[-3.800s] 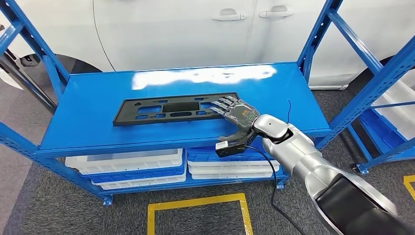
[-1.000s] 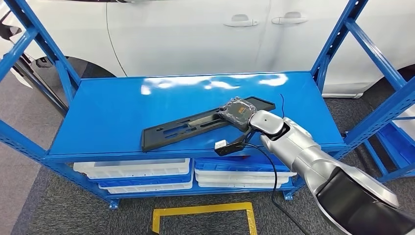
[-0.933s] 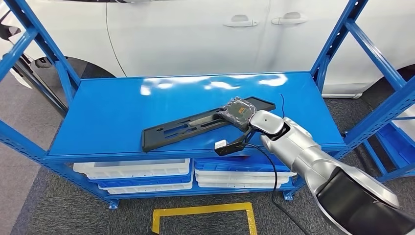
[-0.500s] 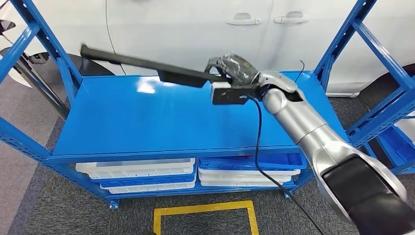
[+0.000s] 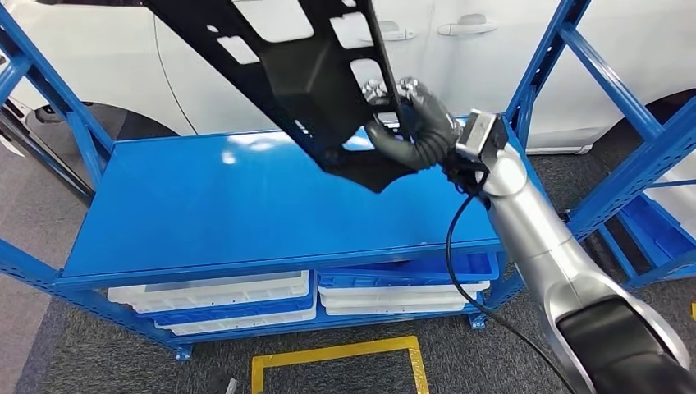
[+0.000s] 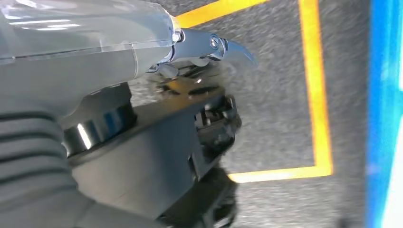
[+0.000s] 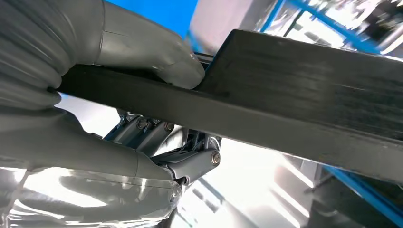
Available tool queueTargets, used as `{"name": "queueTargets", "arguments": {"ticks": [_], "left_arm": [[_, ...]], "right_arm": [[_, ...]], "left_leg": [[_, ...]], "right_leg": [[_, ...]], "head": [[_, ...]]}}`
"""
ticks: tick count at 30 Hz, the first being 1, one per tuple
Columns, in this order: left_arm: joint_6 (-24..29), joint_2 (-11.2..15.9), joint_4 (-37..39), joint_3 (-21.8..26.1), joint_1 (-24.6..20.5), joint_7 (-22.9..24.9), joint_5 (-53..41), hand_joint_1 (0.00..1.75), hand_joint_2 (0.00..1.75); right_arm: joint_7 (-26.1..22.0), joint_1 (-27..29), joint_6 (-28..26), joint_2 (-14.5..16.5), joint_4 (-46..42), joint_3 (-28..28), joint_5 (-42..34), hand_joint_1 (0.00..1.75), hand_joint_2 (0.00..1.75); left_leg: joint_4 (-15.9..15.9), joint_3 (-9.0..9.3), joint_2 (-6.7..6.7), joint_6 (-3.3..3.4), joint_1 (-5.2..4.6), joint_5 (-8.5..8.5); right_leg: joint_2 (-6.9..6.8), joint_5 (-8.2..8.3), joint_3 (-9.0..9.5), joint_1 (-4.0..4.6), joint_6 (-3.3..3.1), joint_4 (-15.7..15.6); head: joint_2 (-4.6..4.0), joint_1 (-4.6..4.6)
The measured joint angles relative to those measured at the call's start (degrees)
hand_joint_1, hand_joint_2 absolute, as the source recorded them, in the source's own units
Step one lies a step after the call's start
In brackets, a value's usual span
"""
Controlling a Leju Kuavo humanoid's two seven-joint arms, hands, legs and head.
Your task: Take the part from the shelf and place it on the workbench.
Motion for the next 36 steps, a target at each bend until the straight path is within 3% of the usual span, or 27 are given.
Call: {"name": "queueTargets", "arguments": {"ticks": [1, 2, 4, 6, 9, 12, 14, 20, 24, 25, 27, 28, 29, 31, 33, 34, 36], "left_arm": [[-0.17, 0.11, 0.00, 0.53, 0.09, -1.20, 0.15, 0.00, 1.75], [-0.45, 0.25, -0.01, 0.96, 0.16, -2.11, 0.32, 0.00, 1.75], [-1.11, 0.52, 0.00, 1.84, 0.29, -2.75, 0.79, 0.00, 1.75], [-1.44, 0.74, 0.01, 2.63, 0.43, -2.37, 1.27, 0.00, 1.75], [-2.07, 0.97, 0.01, 3.82, 0.71, -1.00, 2.35, 0.00, 1.75], [-1.73, 1.05, 0.01, 4.65, 0.93, -0.03, 2.53, 0.00, 1.75], [-1.19, 1.06, 0.02, 4.77, 1.00, 0.16, 2.37, 0.00, 1.75], [-1.14, 1.06, 0.02, 4.78, 1.02, 0.18, 2.35, 0.00, 1.75], [0.66, 1.10, 0.01, 5.09, 1.53, 0.41, 1.69, 0.00, 1.75], [1.02, 1.12, 0.01, 5.20, 1.62, 0.82, 1.49, 0.00, 1.75], [1.80, 1.07, 0.01, 5.42, 1.64, 1.89, 1.32, 0.00, 1.75], [1.97, 1.03, 0.01, 5.49, 1.63, 2.37, 1.39, 0.00, 1.75], [2.19, 1.00, 0.02, 5.54, 1.68, 2.50, 1.43, 0.00, 1.75], [2.10, 0.99, 0.02, 5.54, 1.85, 2.45, 1.35, 0.00, 1.75], [2.02, 0.99, 0.02, 5.54, 2.04, 2.44, 1.16, 0.00, 1.75], [1.99, 0.99, 0.02, 5.54, 2.10, 2.44, 1.07, 0.00, 1.75], [1.99, 0.99, 0.01, 5.54, 2.07, 2.45, 0.97, 0.00, 1.75]], "right_arm": [[-0.25, 2.22, 0.77, -0.44, -1.45, 0.01, -1.28, 1.75, 1.75], [-0.46, 4.43, 1.49, -0.83, -2.87, 0.06, -2.47, 1.75, 1.75], [-0.78, 8.36, 2.66, -1.48, -5.46, 0.32, -4.23, 1.75, 1.75], [-0.74, 11.43, 3.54, -1.79, -7.32, 0.72, -5.52, 1.75, 1.75], [-0.16, 15.69, 5.13, -1.83, -9.74, 1.16, -8.32, 1.75, 1.75], [0.17, 19.10, 6.27, -1.66, -11.83, 1.28, -11.31, 1.75, 1.75], [0.26, 19.71, 6.42, -1.50, -12.27, 1.32, -12.01, 1.75, 1.75], [0.27, 19.76, 6.43, -1.48, -12.29, 1.32, -12.04, 1.75, 1.75], [1.09, 21.88, 6.42, -1.07, -12.93, 1.32, -13.42, 1.75, 1.75], [1.62, 22.78, 6.39, -1.01, -13.25, 1.32, -13.83, 1.75, 1.75], [2.96, 24.40, 6.42, -1.19, -13.83, 1.52, -14.96, 1.75, 1.75], [3.48, 24.89, 6.45, -1.36, -14.03, 1.64, -15.40, 1.75, 1.75], [3.80, 25.19, 6.48, -1.57, -14.05, 1.76, -15.82, 1.75, 1.75], [3.92, 25.54, 6.46, -1.86, -13.99, 1.80, -16.14, 1.75, 1.75], [4.01, 26.27, 6.31, -2.02, -13.96, 1.76, -16.28, 1.75, 1.75], [4.05, 26.68, 6.15, -2.04, -13.96, 1.70, -16.23, 1.75, 1.75], [4.09, 27.31, 5.65, -2.04, -14.02, 1.42, -15.89, 1.75, 1.75]], "left_leg": [[-0.75, 0.26, 0.00, -0.03, 0.04, 1.01], [-3.61, 1.56, -0.02, -0.02, 0.10, 2.86], [-11.43, 5.30, -0.45, 0.14, 0.22, 6.18], [-15.40, 7.25, -0.90, 0.60, 0.21, 7.03], [-15.99, 7.53, -0.77, 1.61, 0.12, 7.09], [-16.63, 7.80, -0.39, 2.43, 0.29, 7.42], [-16.64, 7.79, -0.29, 2.57, 0.25, 7.42], [-16.64, 7.79, -0.28, 2.57, 0.25, 7.42], [-16.60, 7.80, 0.20, 2.65, 0.09, 7.33], [-16.52, 7.84, 0.35, 2.55, 0.04, 7.23], [-15.83, 7.57, 0.51, 1.43, -0.07, 6.55], [-14.34, 7.05, 0.50, 0.80, -0.09, 5.25], [-11.78, 6.09, 0.46, 0.25, -0.07, 3.39], [-4.23, 3.57, 0.38, -0.01, 0.01, -1.15], [-0.19, 2.84, 0.38, -0.04, 0.03, -2.80], [-1.39, 4.03, 0.38, 0.08, 0.02, -2.15], [-9.32, 9.14, 0.24, 0.60, -0.01, 0.47]], "right_leg": [[0.18, -0.06, 0.07, -0.02, 0.06, 0.03], [0.39, -0.17, 0.16, -0.05, 0.18, 0.09], [0.80, -0.51, 0.21, -0.03, 0.59, 0.43], [1.19, -0.69, -0.02, 0.04, 1.12, 0.72], [1.40, -0.90, -0.16, -0.06, 1.99, 0.83], [0.91, -3.92, -2.14, -0.20, 2.67, 5.21], [0.82, -5.31, -3.32, -0.23, 2.82, 7.62], [0.82, -5.44, -3.46, -0.23, 2.84, 7.91], [0.78, -7.37, -7.05, -0.41, 3.11, 14.86], [0.50, -5.75, -5.74, -0.47, 3.00, 12.05], [0.14, -1.55, -2.32, -0.39, 1.61, 4.28], [-0.02, 0.33, -0.56, -0.28, 0.79, 0.27], [0.07, 0.80, -0.76, -0.16, 0.07, 0.05], [0.09, 1.25, -1.28, 0.03, -0.30, 0.04], [0.21, 1.80, -1.99, 0.20, -0.35, 0.13], [0.32, 2.09, -2.39, 0.26, -0.30, 0.21], [0.57, 2.71, -3.08, 0.32, -0.09, 0.38]], "head": [[0.00, 0.00], [0.00, 0.00], [0.00, 0.01], [0.00, 0.01], [0.00, 0.01], [0.00, 0.02], [0.00, 0.02], [0.00, 0.02], [0.00, 0.02], [0.00, 0.02], [0.00, 0.02], [0.00, 0.01], [0.00, 0.01], [0.00, 0.00], [0.00, 0.00], [0.00, 0.00], [0.00, 0.00]]}}
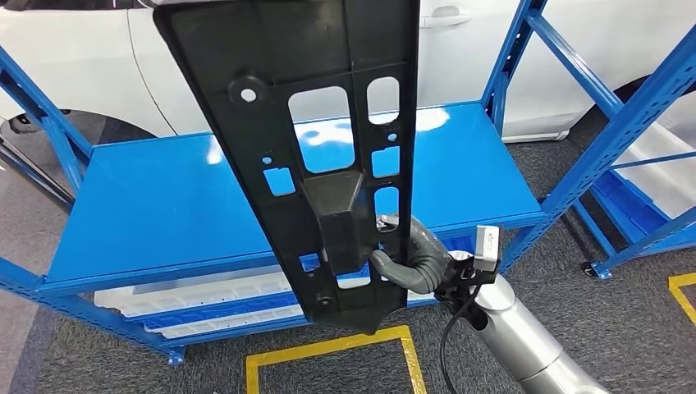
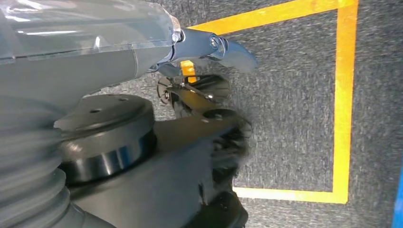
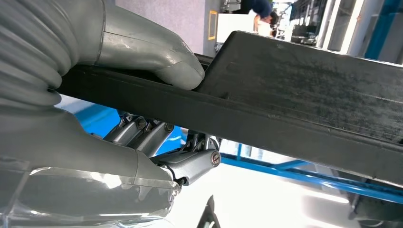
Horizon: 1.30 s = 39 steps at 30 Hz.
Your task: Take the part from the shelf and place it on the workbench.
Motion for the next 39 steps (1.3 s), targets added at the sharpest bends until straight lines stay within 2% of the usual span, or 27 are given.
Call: {"name": "queueTargets", "arguments": {"ticks": [2, 6, 7, 8, 10, 11, 12, 13, 14, 16, 17, 18, 20, 22, 23, 25, 26, 27, 28, 29, 31, 32, 34, 36, 37, 38, 39], "left_arm": [[-0.01, 0.00, 0.00, 0.00, -0.15, 0.08, -0.14, 0.00, 1.75], [-0.11, 0.02, 0.01, 0.00, -0.30, 0.22, -0.62, 0.00, 1.75], [-0.13, 0.01, 0.00, 0.00, -0.40, 0.27, -0.74, 0.00, 1.75], [-0.16, 0.00, -0.01, -0.01, -0.51, 0.33, -0.87, 0.00, 1.75], [-0.18, -0.01, -0.01, -0.04, -0.65, 0.49, -1.12, 0.00, 1.75], [-0.19, -0.01, 0.00, -0.07, -0.65, 0.60, -1.25, 0.00, 1.75], [-0.19, -0.01, 0.01, -0.10, -0.64, 0.70, -1.40, 0.00, 1.75], [-0.19, -0.01, 0.01, -0.13, -0.63, 0.83, -1.53, 0.00, 1.75], [-0.19, -0.01, 0.01, -0.15, -0.63, 0.94, -1.65, 0.00, 1.75], [-0.21, -0.01, -0.01, -0.19, -0.66, 1.10, -1.74, 0.00, 1.75], [-0.22, -0.01, -0.01, -0.20, -0.65, 1.14, -1.75, 0.00, 1.75], [-0.23, -0.01, -0.02, -0.20, -0.65, 1.16, -1.76, 0.00, 1.75], [-0.23, -0.01, -0.01, -0.21, -0.61, 1.24, -1.84, 0.00, 1.75], [-0.22, -0.01, 0.00, -0.22, -0.53, 1.39, -1.99, 0.00, 1.75], [-0.23, 0.00, 0.01, -0.22, -0.46, 1.46, -2.05, 0.00, 1.75], [-0.27, 0.00, 0.01, -0.22, -0.40, 1.54, -2.15, 0.00, 1.75], [-0.32, 0.00, 0.01, -0.22, -0.39, 1.54, -2.18, 0.00, 1.75], [-0.38, 0.00, 0.01, -0.23, -0.40, 1.54, -2.22, 0.00, 1.75], [-0.46, 0.00, 0.01, -0.24, -0.42, 1.54, -2.27, 0.00, 1.75], [-0.54, 0.00, 0.01, -0.25, -0.46, 1.54, -2.34, 0.00, 1.75], [-0.63, 0.03, 0.00, -0.26, -0.64, 1.56, -2.48, 0.00, 1.75], [-0.64, 0.05, -0.01, -0.26, -0.79, 1.57, -2.53, 0.00, 1.75], [-0.65, 0.08, -0.02, -0.26, -0.94, 1.63, -2.55, 0.00, 1.75], [-0.66, 0.07, -0.01, -0.26, -0.88, 1.68, -2.54, 0.00, 1.75], [-0.65, 0.06, 0.01, -0.25, -0.88, 1.69, -2.52, 0.00, 1.75], [-0.64, 0.04, 0.01, -0.25, -0.90, 1.70, -2.52, 0.00, 1.75], [-0.65, 0.01, 0.02, -0.24, -0.91, 1.69, -2.51, 0.00, 1.75]], "right_arm": [[0.05, 0.42, -0.50, -0.03, -0.13, -0.50, 0.39, 1.75, 1.75], [0.37, 1.43, -0.84, -0.07, -0.24, -1.69, 0.56, 1.75, 1.75], [0.46, 1.67, -0.93, -0.07, -0.26, -2.01, 0.59, 1.75, 1.75], [0.57, 1.91, -1.08, -0.06, -0.30, -2.30, 0.63, 1.75, 1.75], [0.81, 2.43, -1.31, 0.07, -0.39, -2.69, 0.72, 1.75, 1.75], [0.93, 2.73, -1.37, 0.13, -0.43, -2.80, 0.75, 1.75, 1.75], [1.05, 3.02, -1.37, 0.19, -0.44, -2.88, 0.81, 1.75, 1.75], [1.14, 3.26, -1.37, 0.20, -0.44, -2.96, 0.89, 1.75, 1.75], [1.21, 3.40, -1.37, 0.20, -0.44, -3.05, 0.99, 1.75, 1.75], [1.25, 3.49, -1.37, 0.20, -0.57, -3.22, 1.16, 1.75, 1.75], [1.26, 3.55, -1.38, 0.20, -0.70, -3.30, 1.21, 1.75, 1.75], [1.25, 3.59, -1.39, 0.20, -0.82, -3.40, 1.23, 1.75, 1.75], [1.25, 3.74, -1.42, 0.18, -0.97, -3.57, 1.30, 1.75, 1.75], [1.23, 3.84, -1.59, 0.10, -1.08, -3.67, 1.49, 1.75, 1.75], [1.22, 3.95, -1.68, 0.06, -1.18, -3.71, 1.60, 1.75, 1.75], [1.19, 4.20, -1.76, 0.02, -1.37, -3.82, 1.70, 1.75, 1.75], [1.17, 4.35, -1.77, 0.02, -1.41, -3.91, 1.71, 1.75, 1.75], [1.14, 4.51, -1.77, 0.02, -1.42, -4.03, 1.73, 1.75, 1.75], [1.11, 4.67, -1.77, 0.02, -1.42, -4.18, 1.75, 1.75, 1.75], [1.08, 4.82, -1.77, 0.02, -1.42, -4.34, 1.80, 1.75, 1.75], [0.97, 5.01, -1.76, 0.02, -1.48, -4.59, 1.96, 1.75, 1.75], [0.90, 5.08, -1.76, 0.00, -1.59, -4.71, 2.06, 1.75, 1.75], [0.75, 5.24, -1.75, -0.04, -1.85, -4.89, 2.24, 1.75, 1.75], [0.67, 5.33, -1.73, -0.07, -1.98, -5.00, 2.34, 1.75, 1.75], [0.66, 5.39, -1.72, -0.07, -2.00, -5.05, 2.35, 1.75, 1.75], [0.66, 5.45, -1.72, -0.07, -2.01, -5.12, 2.37, 1.75, 1.75], [0.66, 5.53, -1.71, -0.06, -2.02, -5.22, 2.38, 1.75, 1.75]], "left_leg": [[-6.45, 3.69, -0.20, 0.44, -0.25, 1.72], [-8.05, 3.58, 0.01, 1.42, -0.48, 3.47], [-8.28, 3.17, 0.20, 1.78, -0.38, 4.19], [-8.49, 2.60, 0.40, 2.05, -0.26, 4.95], [-8.42, 1.17, 0.61, 2.28, -0.30, 6.14], [-8.33, 0.39, 0.69, 2.24, -0.33, 6.65], [-8.20, -0.40, 0.76, 2.19, -0.33, 7.13], [-8.02, -1.21, 0.81, 2.10, -0.31, 7.58], [-7.76, -2.02, 0.85, 1.96, -0.28, 8.00], [-7.07, -3.45, 0.86, 1.49, -0.26, 8.71], [-6.85, -3.84, 0.85, 1.18, -0.28, 9.04], [-6.72, -4.04, 0.84, 0.87, -0.31, 9.37], [-6.88, -4.11, 0.82, 0.18, -0.31, 10.18], [-6.01, -4.73, 0.56, -0.45, -0.14, 9.07], [-4.29, -5.42, 0.40, -0.70, -0.09, 6.97], [2.11, -7.14, 0.19, -0.97, 0.01, 0.89], [5.61, -7.69, 0.18, -1.03, 0.03, -1.29], [8.08, -7.66, 0.18, -1.01, 0.03, -2.11], [8.92, -6.85, 0.18, -0.90, 0.02, -1.57], [7.83, -5.11, 0.17, -0.63, -0.04, -0.12], [1.03, 0.72, 0.04, 0.34, -0.36, 1.78], [-3.21, 3.74, -0.01, 0.71, -0.56, 1.47], [-8.28, 6.94, -0.12, 1.05, -0.94, 0.51], [-9.17, 6.80, -0.08, 1.30, -1.17, 1.53], [-9.55, 6.49, 0.06, 1.61, -1.18, 2.29], [-9.83, 5.88, 0.23, 1.98, -1.09, 3.25], [-10.13, 5.11, 0.39, 2.26, -0.92, 4.27]], "right_leg": [[0.17, 0.65, -0.48, 0.10, 0.52, 0.13], [0.31, 1.43, -1.01, -0.15, 1.84, 0.12], [0.32, 0.14, -1.55, -0.21, 2.12, 1.09], [0.30, -2.17, -2.39, -0.26, 2.37, 3.22], [0.15, -7.99, -4.38, -0.46, 2.76, 10.35], [0.10, -9.75, -4.99, -0.53, 2.91, 13.79], [0.06, -10.24, -4.86, -0.60, 3.01, 15.83], [0.01, -9.59, -3.76, -0.67, 3.08, 15.82], [-0.08, -8.28, -1.58, -0.75, 3.12, 13.66], [-0.34, -6.94, 4.21, -0.77, 3.00, 5.74], [-0.37, -6.86, 6.23, -0.63, 2.66, 2.70], [-0.36, -7.19, 7.30, -0.48, 2.27, 0.85], [-0.21, -6.74, 7.16, -0.25, 1.28, 0.38], [-0.26, -5.69, 6.41, -0.33, 0.38, 0.10], [-0.30, -4.99, 5.80, -0.39, -0.05, -0.04], [-0.31, -3.64, 4.22, -0.24, -0.60, -0.03], [-0.28, -2.97, 3.35, -0.10, -0.72, 0.00], [-0.25, -2.30, 2.47, 0.04, -0.78, 0.03], [-0.23, -1.64, 1.56, 0.19, -0.79, 0.07], [-0.18, -0.93, 0.63, 0.35, -0.77, 0.09], [-0.06, 0.44, -0.96, 0.61, -0.63, 0.18], [-0.01, 1.08, -1.48, 0.67, -0.46, 0.24], [-0.07, 2.22, -1.72, 0.44, 0.10, 0.03], [-0.11, 3.37, -1.69, 0.10, 0.74, -0.48], [-0.07, 3.18, -1.94, -0.01, 1.05, -0.43], [-0.03, 1.79, -2.41, -0.10, 1.36, 0.34], [-0.01, -0.81, -3.10, -0.20, 1.69, 2.25]], "head": [[0.00, 0.01], [0.00, 0.02], [0.00, 0.02], [0.00, 0.02], [0.00, 0.02], [0.00, 0.02], [0.00, 0.02], [0.00, 0.02], [0.00, 0.02], [0.00, 0.02], [0.00, 0.02], [0.00, 0.02], [0.00, 0.02], [0.00, 0.02], [0.00, 0.01], [0.00, 0.01], [0.00, 0.01], [0.00, 0.01], [0.00, 0.00], [0.00, 0.00], [0.00, 0.00], [0.00, 0.01], [0.00, 0.01], [0.00, 0.01], [0.00, 0.01], [0.00, 0.01], [0.00, 0.01]]}}
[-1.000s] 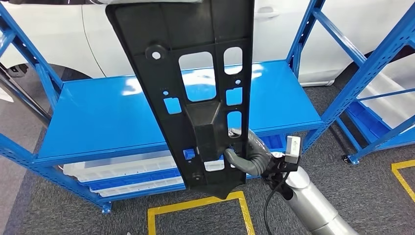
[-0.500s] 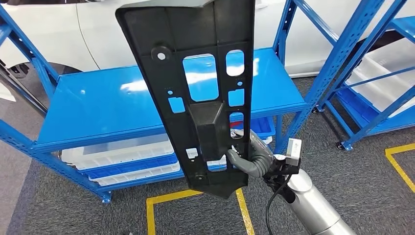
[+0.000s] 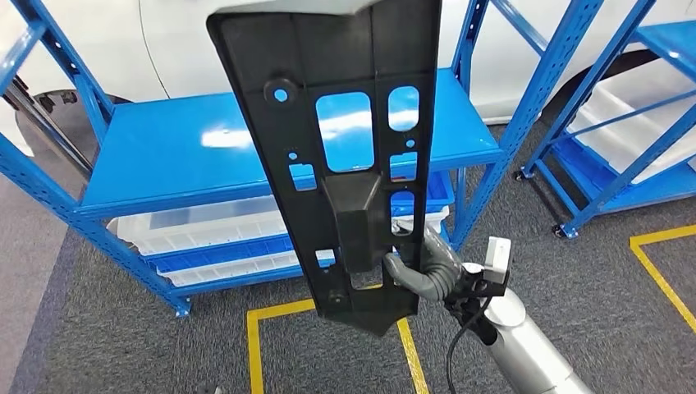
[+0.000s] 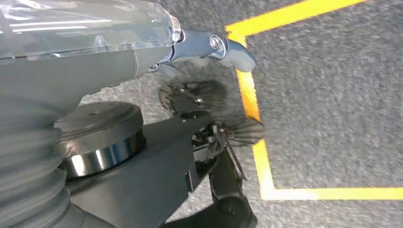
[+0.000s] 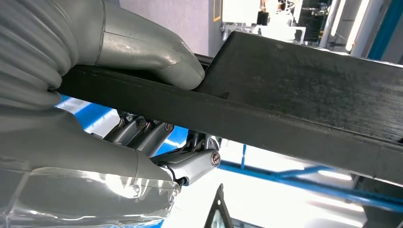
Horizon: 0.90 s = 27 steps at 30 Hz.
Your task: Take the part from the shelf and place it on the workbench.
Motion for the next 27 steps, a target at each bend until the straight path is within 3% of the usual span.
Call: {"name": "queueTargets", "arguments": {"ticks": [2, 3, 4, 5, 7, 9, 10, 11, 13, 14, 15, 17, 18, 19, 20, 21, 23, 25, 27], "left_arm": [[-0.04, -0.06, 0.00, 0.00, 0.05, 0.00, -0.01, 0.00, 1.75], [-0.08, -0.10, 0.01, 0.00, 0.16, 0.00, -0.02, 0.00, 1.75], [-0.11, -0.14, 0.01, 0.00, 0.28, 0.00, -0.03, 0.00, 1.75], [-0.14, -0.16, 0.01, 0.00, 0.36, 0.00, -0.06, 0.00, 1.75], [-0.18, -0.18, 0.01, 0.00, 0.42, 0.00, -0.13, 0.00, 1.75], [-0.17, -0.22, -0.01, 0.00, 0.46, -0.02, -0.17, 0.00, 1.75], [-0.17, -0.25, -0.01, 0.00, 0.48, -0.03, -0.17, 0.00, 1.75], [-0.16, -0.30, -0.01, 0.00, 0.52, -0.04, -0.16, 0.00, 1.75], [-0.15, -0.35, 0.00, 0.00, 0.63, -0.08, -0.19, 0.00, 1.75], [-0.13, -0.37, 0.01, 0.00, 0.69, -0.10, -0.27, 0.00, 1.75], [-0.09, -0.37, 0.01, -0.01, 0.77, -0.14, -0.39, 0.00, 1.75], [0.01, -0.38, 0.01, -0.02, 0.84, -0.18, -0.71, 0.00, 1.75], [0.16, -0.38, 0.01, -0.04, 0.85, -0.19, -0.90, 0.00, 1.75], [0.39, -0.38, 0.01, -0.08, 0.83, -0.19, -1.15, 0.00, 1.75], [0.65, -0.38, 0.01, -0.14, 0.82, -0.20, -1.37, 0.00, 1.75], [0.92, -0.38, 0.01, -0.22, 0.80, -0.20, -1.52, 0.00, 1.75], [1.18, -0.38, 0.01, -0.38, 0.71, -0.19, -1.60, 0.00, 1.75], [1.32, -0.38, 0.01, -0.44, 0.54, -0.18, -1.57, 0.00, 1.75], [1.52, -0.38, 0.01, -0.45, 0.46, -0.16, -1.56, 0.00, 1.75]], "right_arm": [[0.01, 0.43, 0.05, 0.13, -0.14, -0.22, 0.02, 1.75, 1.75], [0.02, 0.81, 0.07, 0.21, -0.27, -0.37, 0.03, 1.75, 1.75], [0.03, 1.28, 0.08, 0.28, -0.42, -0.52, 0.08, 1.75, 1.75], [0.06, 1.72, 0.07, 0.31, -0.59, -0.69, 0.15, 1.75, 1.75], [0.13, 2.30, 0.01, 0.30, -0.99, -0.93, 0.34, 1.75, 1.75], [0.20, 2.61, -0.03, 0.30, -1.69, -1.16, 0.48, 1.75, 1.75], [0.21, 2.79, -0.03, 0.30, -2.07, -1.30, 0.51, 1.75, 1.75], [0.23, 3.02, 0.00, 0.30, -2.39, -1.44, 0.57, 1.75, 1.75], [0.37, 3.56, 0.07, 0.30, -2.89, -1.69, 0.78, 1.75, 1.75], [0.48, 3.78, 0.09, 0.25, -3.11, -1.81, 0.92, 1.75, 1.75], [0.57, 4.01, 0.11, 0.18, -3.40, -1.98, 1.02, 1.75, 1.75], [0.64, 4.50, 0.13, 0.04, -3.93, -2.41, 1.12, 1.75, 1.75], [0.65, 4.83, 0.18, 0.02, -4.18, -2.67, 1.12, 1.75, 1.75], [0.66, 5.19, 0.26, 0.02, -4.36, -2.97, 1.12, 1.75, 1.75], [0.68, 5.58, 0.33, 0.02, -4.51, -3.28, 1.11, 1.75, 1.75], [0.69, 5.96, 0.41, 0.02, -4.64, -3.60, 1.11, 1.75, 1.75], [0.64, 6.52, 0.54, 0.02, -4.89, -4.21, 1.09, 1.75, 1.75], [0.52, 6.79, 0.72, 0.02, -5.07, -4.75, 1.03, 1.75, 1.75], [0.46, 6.92, 0.92, 0.02, -5.13, -5.04, 0.98, 1.75, 1.75]], "left_leg": [[-0.03, -2.04, 0.16, 0.23, 0.05, 1.74], [0.03, -3.14, 0.21, 0.15, 0.08, 2.56], [0.13, -4.28, 0.27, 0.03, 0.13, 3.35], [0.30, -5.45, 0.32, -0.14, 0.22, 4.09], [0.99, -7.82, 0.38, -0.71, 0.48, 5.41], [2.03, -9.63, 0.43, -1.40, 0.57, 6.33], [2.37, -10.03, 0.47, -1.75, 0.58, 6.73], [2.47, -10.26, 0.50, -2.09, 0.63, 7.19], [2.48, -10.60, 0.39, -2.86, 0.84, 7.64], [3.15, -11.03, 0.24, -3.18, 0.96, 6.65], [4.95, -11.75, 0.06, -3.44, 1.04, 4.49], [11.76, -13.55, -0.14, -3.73, 1.21, -1.49], [15.62, -14.25, -0.17, -3.81, 1.25, -3.49], [18.38, -14.40, -0.17, -3.84, 1.27, -3.97], [19.50, -13.82, -0.18, -3.78, 1.27, -3.08], [18.54, -12.28, -0.20, -3.61, 1.26, -1.36], [11.53, -6.74, -0.39, -2.95, 1.12, 0.81], [3.90, -1.69, -0.63, -2.37, 0.77, -0.22], [0.93, -0.27, -0.67, -2.07, 0.42, -1.17]], "right_leg": [[-0.08, -6.49, -1.55, -0.40, 0.67, 6.99], [-0.12, -8.25, -2.00, -0.61, 1.00, 10.69], [-0.15, -8.45, -1.91, -0.82, 1.30, 13.32], [-0.17, -7.39, -1.10, -1.01, 1.58, 14.31], [-0.31, -4.85, 3.71, -1.38, 2.04, 10.14], [-0.45, -6.05, 10.27, -1.35, 1.85, 1.67], [-0.48, -7.20, 12.26, -1.20, 1.45, -1.23], [-0.41, -7.91, 13.04, -0.94, 0.92, -2.69], [-0.46, -7.18, 12.40, -0.85, -0.25, -2.83], [-0.52, -6.56, 11.90, -0.85, -0.83, -2.85], [-0.62, -5.84, 11.28, -0.88, -1.35, -2.95], [-0.66, -4.54, 9.73, -0.64, -1.95, -2.95], [-0.63, -3.93, 8.88, -0.48, -2.05, -2.93], [-0.58, -3.37, 8.05, -0.33, -2.07, -2.90], [-0.54, -2.86, 7.26, -0.21, -2.05, -2.87], [-0.49, -2.36, 6.56, -0.11, -1.97, -2.85], [-0.45, -1.49, 5.52, 0.00, -1.68, -2.83], [-0.44, -0.77, 5.00, -0.06, -1.13, -2.82], [-0.45, -0.08, 4.74, -0.26, -0.41, -2.94]], "head": [[0.00, 0.01], [0.00, 0.01], [0.00, 0.01], [0.00, 0.01], [0.00, 0.00], [0.00, -0.01], [0.00, 0.00], [0.00, 0.00], [0.00, 0.00], [0.00, 0.00], [0.00, 0.00], [0.00, 0.00], [0.00, -0.01], [0.00, -0.01], [0.00, -0.01], [0.00, -0.01], [0.00, -0.01], [0.00, -0.01], [0.00, -0.01]]}}
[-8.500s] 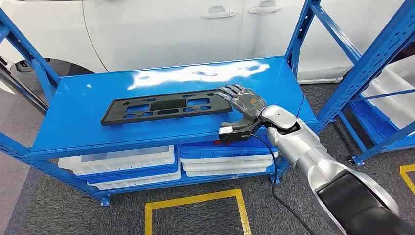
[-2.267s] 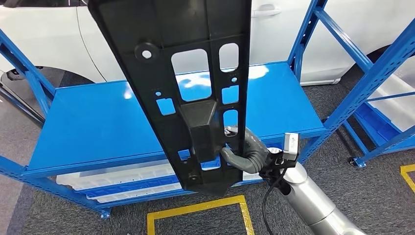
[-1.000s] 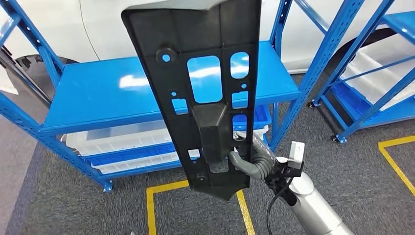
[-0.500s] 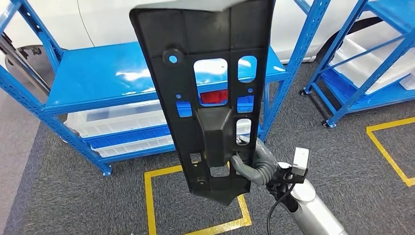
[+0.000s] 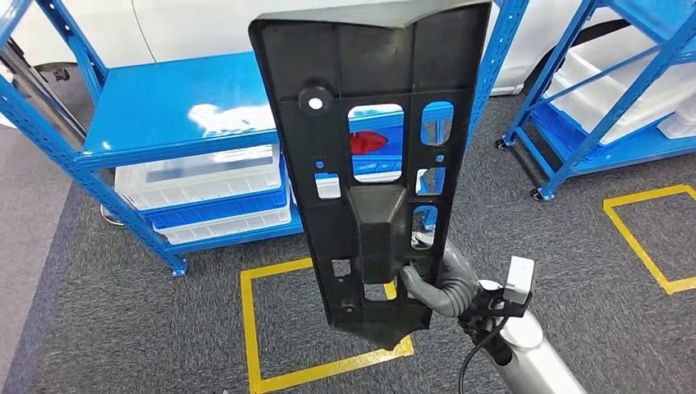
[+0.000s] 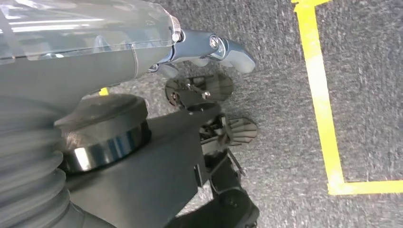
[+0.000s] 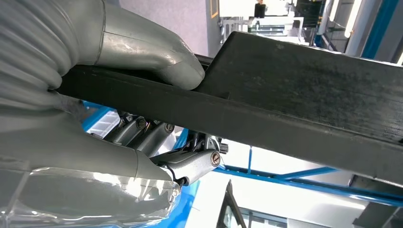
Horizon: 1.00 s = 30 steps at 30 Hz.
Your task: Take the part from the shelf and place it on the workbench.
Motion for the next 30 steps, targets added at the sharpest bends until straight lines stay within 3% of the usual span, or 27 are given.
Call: {"name": "queueTargets", "arguments": {"ticks": [2, 3, 6, 7, 8, 9, 11, 13, 16, 18, 21, 22, 23, 24, 25, 27, 29, 30], "left_arm": [[0.30, -0.06, 0.00, 0.01, 0.00, 0.08, 0.01, 0.00, 1.75], [0.46, -0.10, 0.00, 0.01, 0.00, 0.14, -0.01, 0.00, 1.75], [0.81, -0.18, 0.00, 0.02, 0.07, 0.32, -0.08, 0.00, 1.75], [0.89, -0.19, 0.00, 0.02, 0.13, 0.38, -0.09, 0.00, 1.75], [0.97, -0.20, 0.00, 0.02, 0.18, 0.40, -0.10, 0.00, 1.75], [1.00, -0.21, 0.00, 0.02, 0.20, 0.43, -0.10, 0.00, 1.75], [1.04, -0.24, 0.00, 0.02, 0.19, 0.45, -0.13, 0.00, 1.75], [1.11, -0.26, 0.00, 0.01, 0.17, 0.52, -0.31, 0.00, 1.75], [1.29, -0.26, 0.00, -0.02, 0.18, 0.88, -0.78, 0.00, 1.75], [1.39, -0.26, 0.00, -0.06, 0.09, 1.12, -1.04, 0.00, 1.75], [1.51, -0.26, 0.00, -0.14, 0.08, 1.44, -1.27, 0.00, 1.75], [1.54, -0.26, 0.00, -0.15, 0.12, 1.51, -1.33, 0.00, 1.75], [1.58, -0.26, 0.00, -0.16, 0.16, 1.54, -1.39, 0.00, 1.75], [1.63, -0.26, 0.00, -0.17, 0.18, 1.55, -1.44, 0.00, 1.75], [1.69, -0.26, 0.00, -0.17, 0.18, 1.55, -1.47, 0.00, 1.75], [1.89, -0.23, 0.00, -0.17, 0.22, 1.55, -1.47, 0.00, 1.75], [2.13, -0.20, 0.00, -0.16, 0.36, 1.67, -1.46, 0.00, 1.75], [2.25, -0.18, 0.00, -0.16, 0.47, 1.80, -1.46, 0.00, 1.75]], "right_arm": [[-0.02, 0.03, 0.25, 0.00, 0.01, -0.18, -0.05, 1.75, 1.75], [-0.03, -0.01, 0.43, 0.07, 0.03, -0.29, -0.16, 1.75, 1.75], [-0.05, -0.10, 1.03, 0.42, 0.30, -0.56, -0.76, 1.75, 1.75], [-0.04, -0.07, 1.16, 0.48, 0.45, -0.60, -0.89, 1.75, 1.75], [-0.04, -0.06, 1.21, 0.50, 0.60, -0.63, -0.95, 1.75, 1.75], [-0.03, -0.06, 1.23, 0.50, 0.71, -0.69, -0.97, 1.75, 1.75], [-0.03, -0.19, 1.25, 0.51, 0.81, -0.85, -1.04, 1.75, 1.75], [0.03, -0.37, 1.35, 0.52, 0.86, -0.96, -1.39, 1.75, 1.75], [0.20, -0.31, 1.55, 0.52, 0.92, -1.14, -2.25, 1.75, 1.75], [0.26, -0.22, 1.59, 0.46, 0.93, -1.40, -2.57, 1.75, 1.75], [0.36, -0.03, 1.99, 0.33, 0.98, -1.67, -2.79, 1.75, 1.75], [0.39, 0.12, 2.21, 0.33, 1.01, -1.73, -2.80, 1.75, 1.75], [0.42, 0.25, 2.39, 0.33, 1.03, -1.79, -2.81, 1.75, 1.75], [0.44, 0.36, 2.50, 0.33, 1.04, -1.85, -2.83, 1.75, 1.75], [0.45, 0.41, 2.55, 0.33, 1.05, -1.91, -2.87, 1.75, 1.75], [0.50, 0.38, 2.52, 0.33, 1.05, -2.03, -3.01, 1.75, 1.75], [0.61, 0.48, 2.46, 0.33, 1.04, -2.22, -3.16, 1.75, 1.75], [0.65, 0.68, 2.41, 0.33, 1.03, -2.38, -3.23, 1.75, 1.75]], "left_leg": [[-0.88, 0.01, 0.21, 0.67, 0.12, 0.62], [-1.25, -0.03, 0.34, 1.07, 0.22, 1.01], [-1.24, -0.60, 0.59, 1.67, 0.13, 1.60], [-1.03, -0.84, 0.62, 1.71, 0.08, 1.64], [-0.78, -1.04, 0.62, 1.69, 0.06, 1.64], [-0.50, -1.20, 0.61, 1.64, 0.07, 1.59], [0.12, -1.40, 0.60, 1.35, 0.03, 1.31], [0.81, -1.72, 0.74, 0.90, -0.23, 0.93], [1.16, -2.08, 1.38, 0.14, -0.30, 0.59], [3.07, -2.83, 1.23, -0.48, -0.13, -1.00], [13.38, -7.32, 0.54, -1.12, 0.20, -6.47], [16.54, -8.73, 0.50, -1.19, 0.30, -7.50], [17.86, -9.29, 0.48, -1.19, 0.36, -7.45], [16.78, -8.72, 0.39, -1.10, 0.39, -6.25], [13.70, -7.17, 0.09, -0.93, 0.42, -4.29], [5.63, -3.35, -1.94, -0.49, 0.49, -0.98], [1.77, -1.67, -3.52, -0.12, 0.42, -0.04], [1.51, -1.62, -3.42, 0.08, 0.31, 0.04]], "right_leg": [[0.02, -0.37, -0.50, -0.11, 0.60, 0.55], [0.03, -1.55, -1.29, -0.09, 0.82, 2.18], [0.04, -7.06, -6.03, -0.10, 1.31, 13.07], [0.03, -7.84, -7.14, -0.16, 1.43, 15.88], [0.02, -7.57, -7.22, -0.24, 1.52, 16.61], [0.00, -6.32, -6.14, -0.34, 1.55, 14.97], [-0.35, -3.14, -1.83, -0.42, 1.43, 7.39], [-0.78, -1.93, 0.83, -0.15, 0.81, 2.05], [-0.28, -1.91, 0.79, 0.01, -0.35, 1.20], [0.29, -1.58, 0.83, -0.17, -1.04, 0.85], [1.17, -1.26, 0.61, -0.18, -1.59, 0.72], [1.56, -1.19, 0.50, -0.14, -1.60, 0.76], [1.98, -1.12, 0.40, -0.12, -1.57, 0.83], [2.47, -1.05, 0.34, -0.11, -1.50, 0.92], [2.97, -0.99, 0.30, -0.12, -1.40, 1.03], [3.97, -0.80, 0.14, -0.12, -1.06, 1.24], [4.90, -0.41, -0.26, -0.21, -0.39, 1.25], [5.40, -0.12, -0.46, -0.27, 0.06, 1.13]], "head": [[0.00, 0.01], [0.00, 0.01], [0.00, 0.01], [0.00, 0.01], [0.00, 0.01], [0.00, 0.01], [0.00, 0.02], [0.00, 0.01], [0.00, -0.01], [0.00, -0.01], [0.00, -0.01], [0.00, -0.01], [0.00, -0.01], [0.00, -0.01], [0.00, -0.01], [0.00, 0.00], [0.00, 0.00], [0.00, 0.01]]}}
